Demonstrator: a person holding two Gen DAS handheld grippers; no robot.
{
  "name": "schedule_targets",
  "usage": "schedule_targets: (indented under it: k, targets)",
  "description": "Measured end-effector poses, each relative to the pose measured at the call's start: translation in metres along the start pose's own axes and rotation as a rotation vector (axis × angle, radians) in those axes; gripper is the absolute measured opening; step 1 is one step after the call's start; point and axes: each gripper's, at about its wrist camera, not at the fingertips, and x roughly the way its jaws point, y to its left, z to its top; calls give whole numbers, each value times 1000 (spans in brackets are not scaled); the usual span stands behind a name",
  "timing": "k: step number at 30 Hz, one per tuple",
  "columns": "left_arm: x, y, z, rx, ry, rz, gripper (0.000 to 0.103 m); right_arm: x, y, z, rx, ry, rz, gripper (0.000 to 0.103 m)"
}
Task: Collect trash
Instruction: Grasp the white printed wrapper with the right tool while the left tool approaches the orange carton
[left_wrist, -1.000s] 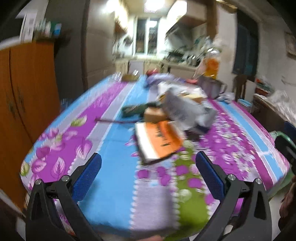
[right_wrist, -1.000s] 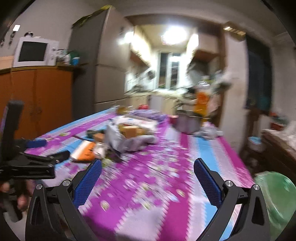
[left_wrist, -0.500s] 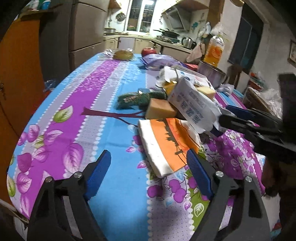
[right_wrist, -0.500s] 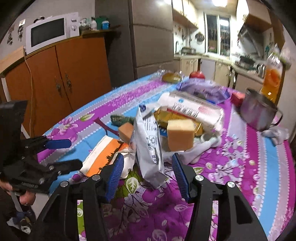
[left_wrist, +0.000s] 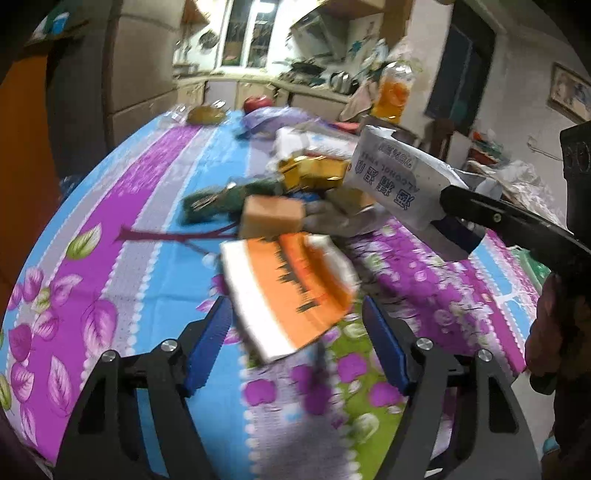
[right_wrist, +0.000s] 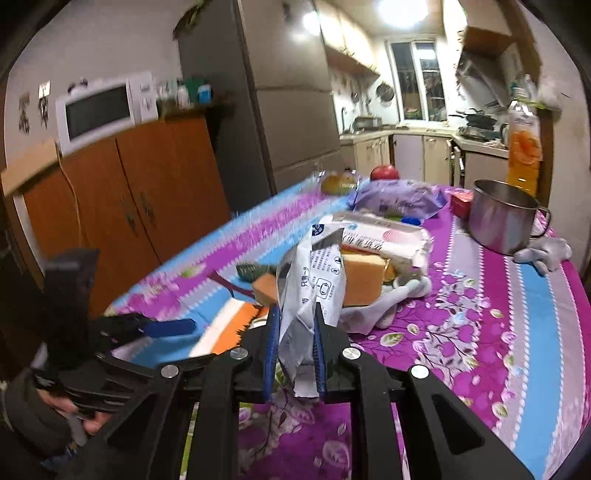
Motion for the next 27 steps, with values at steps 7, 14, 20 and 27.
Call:
schedule_targets:
  k: [7,14,20,27]
  targets:
    - [0,-16,-2,214,-13,-1,66,-33,-9,-18,71,-40,10,17]
    - [13,-22,-14,457,92,34,48,-42,-14,-32,115,-74,15,18]
    - [20,-21,-13,533,98,138,44,-51,-14,-38,140,-105,22,18]
    - [22,-28,-18,589,77,213,28,-54,-14,-44,148,-128,14,18]
